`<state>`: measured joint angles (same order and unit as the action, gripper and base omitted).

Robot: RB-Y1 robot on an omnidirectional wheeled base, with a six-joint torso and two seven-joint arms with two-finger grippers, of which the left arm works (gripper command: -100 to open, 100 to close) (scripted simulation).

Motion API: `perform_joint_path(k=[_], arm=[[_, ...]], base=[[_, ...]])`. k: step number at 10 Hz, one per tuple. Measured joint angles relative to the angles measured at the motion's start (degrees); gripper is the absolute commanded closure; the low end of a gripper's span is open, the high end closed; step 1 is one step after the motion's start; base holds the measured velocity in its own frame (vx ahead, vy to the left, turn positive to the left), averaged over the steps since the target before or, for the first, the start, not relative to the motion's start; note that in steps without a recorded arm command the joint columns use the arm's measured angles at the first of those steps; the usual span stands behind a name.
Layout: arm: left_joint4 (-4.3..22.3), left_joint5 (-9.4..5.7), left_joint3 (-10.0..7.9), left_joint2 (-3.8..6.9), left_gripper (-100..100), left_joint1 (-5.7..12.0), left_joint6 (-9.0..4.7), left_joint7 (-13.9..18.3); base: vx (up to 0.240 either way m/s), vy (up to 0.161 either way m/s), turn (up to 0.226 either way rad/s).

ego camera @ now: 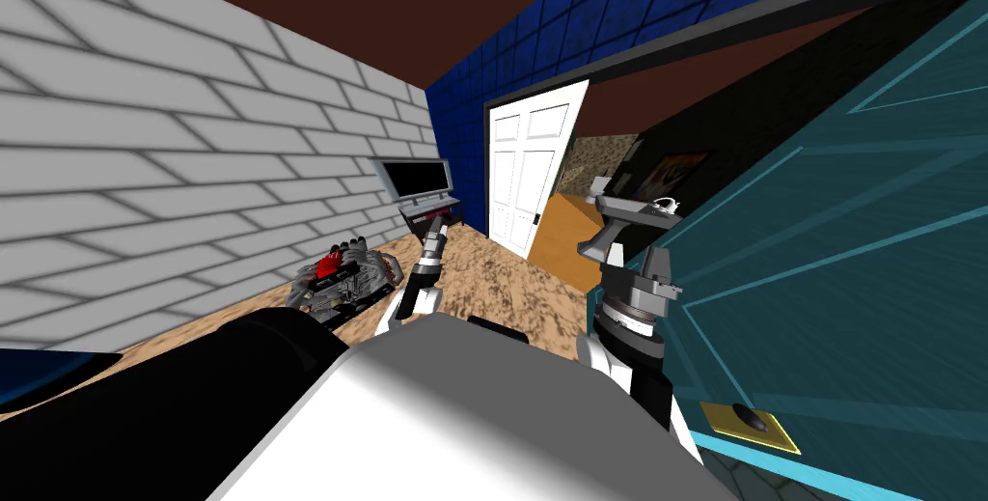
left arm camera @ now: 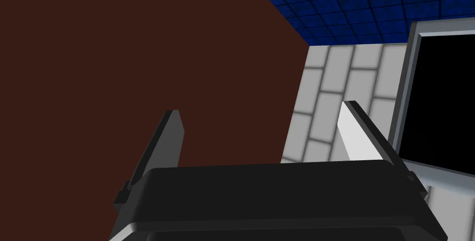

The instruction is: Pull the door open

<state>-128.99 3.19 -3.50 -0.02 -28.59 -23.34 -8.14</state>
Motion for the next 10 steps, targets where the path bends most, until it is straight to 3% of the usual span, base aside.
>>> perform_joint_path(k=[10], arm=[[11.1, -1.41, 0.08, 2.2, -100, 4.58, -2.74, 1.1]], base=[[0.087, -0.028, -0.069]])
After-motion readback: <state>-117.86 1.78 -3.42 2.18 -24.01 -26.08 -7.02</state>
